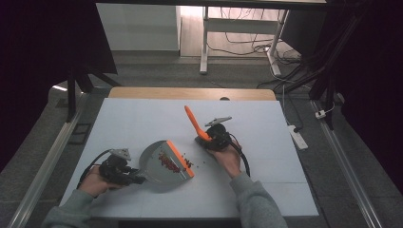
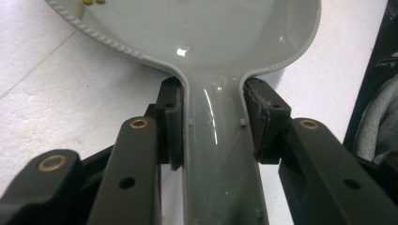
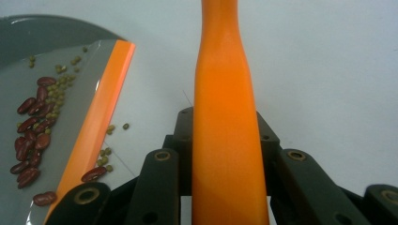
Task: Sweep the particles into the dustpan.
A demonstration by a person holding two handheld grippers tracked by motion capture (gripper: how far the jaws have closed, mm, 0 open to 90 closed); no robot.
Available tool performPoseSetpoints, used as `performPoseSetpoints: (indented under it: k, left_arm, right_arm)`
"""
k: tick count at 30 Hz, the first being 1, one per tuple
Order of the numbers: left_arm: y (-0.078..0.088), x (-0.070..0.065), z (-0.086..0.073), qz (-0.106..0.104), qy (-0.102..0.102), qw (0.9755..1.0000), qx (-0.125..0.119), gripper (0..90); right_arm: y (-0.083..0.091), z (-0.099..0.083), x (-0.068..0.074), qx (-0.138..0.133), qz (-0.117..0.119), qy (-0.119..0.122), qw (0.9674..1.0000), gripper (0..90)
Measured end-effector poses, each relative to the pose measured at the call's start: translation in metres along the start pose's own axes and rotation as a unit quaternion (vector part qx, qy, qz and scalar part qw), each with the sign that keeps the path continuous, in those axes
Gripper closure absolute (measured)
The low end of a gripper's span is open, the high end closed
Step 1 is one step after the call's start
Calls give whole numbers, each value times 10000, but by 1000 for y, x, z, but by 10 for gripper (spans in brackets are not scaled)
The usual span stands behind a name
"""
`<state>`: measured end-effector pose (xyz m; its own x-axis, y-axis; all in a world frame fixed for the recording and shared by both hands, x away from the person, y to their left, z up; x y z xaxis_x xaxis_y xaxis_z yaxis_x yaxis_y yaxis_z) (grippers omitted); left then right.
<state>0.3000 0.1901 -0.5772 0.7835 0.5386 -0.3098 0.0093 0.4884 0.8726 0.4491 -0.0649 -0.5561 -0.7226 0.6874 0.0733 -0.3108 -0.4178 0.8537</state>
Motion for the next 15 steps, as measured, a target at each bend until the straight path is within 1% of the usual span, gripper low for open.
performPoseSetpoints:
  k: [2, 7, 9, 11, 12, 15]
  left_arm:
    - [0, 0, -1, 0, -9, 10000, 24, 614]
    - [-1, 0, -1, 3, -9, 10000, 24, 614]
    - [-1, 0, -1, 4, -9, 10000, 26, 614]
    - [-1, 0, -1, 4, -7, 10000, 33, 614]
    - [-1, 0, -1, 2, -8, 10000, 31, 614]
    - [-1, 0, 0, 1, -4, 10000, 25, 614]
  right_arm:
    - [-4, 0, 5, 8, 42, 36, 10000, 707]
    - [-10, 4, 26, -53, 302, 43, 9995, 707]
    - [-12, 6, 31, -59, 274, 85, 9996, 707]
    - [-15, 9, 37, -79, 306, 92, 9995, 707]
    - [-16, 10, 40, -78, 274, 118, 9995, 707]
    - [-20, 13, 51, -69, 274, 198, 9994, 707]
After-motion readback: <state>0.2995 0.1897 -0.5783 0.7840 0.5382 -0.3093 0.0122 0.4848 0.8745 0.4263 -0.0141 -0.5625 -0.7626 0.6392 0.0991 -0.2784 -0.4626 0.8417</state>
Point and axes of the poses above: each handheld gripper's, and its own axes: y roughly backward along the jaws, z roughly out of its top, x roughly to its left, the point moved 8 cm from there along -y, roughly forward along the jaws, and after that the axes turned 11 degrees about x, right-handed, at the moved point
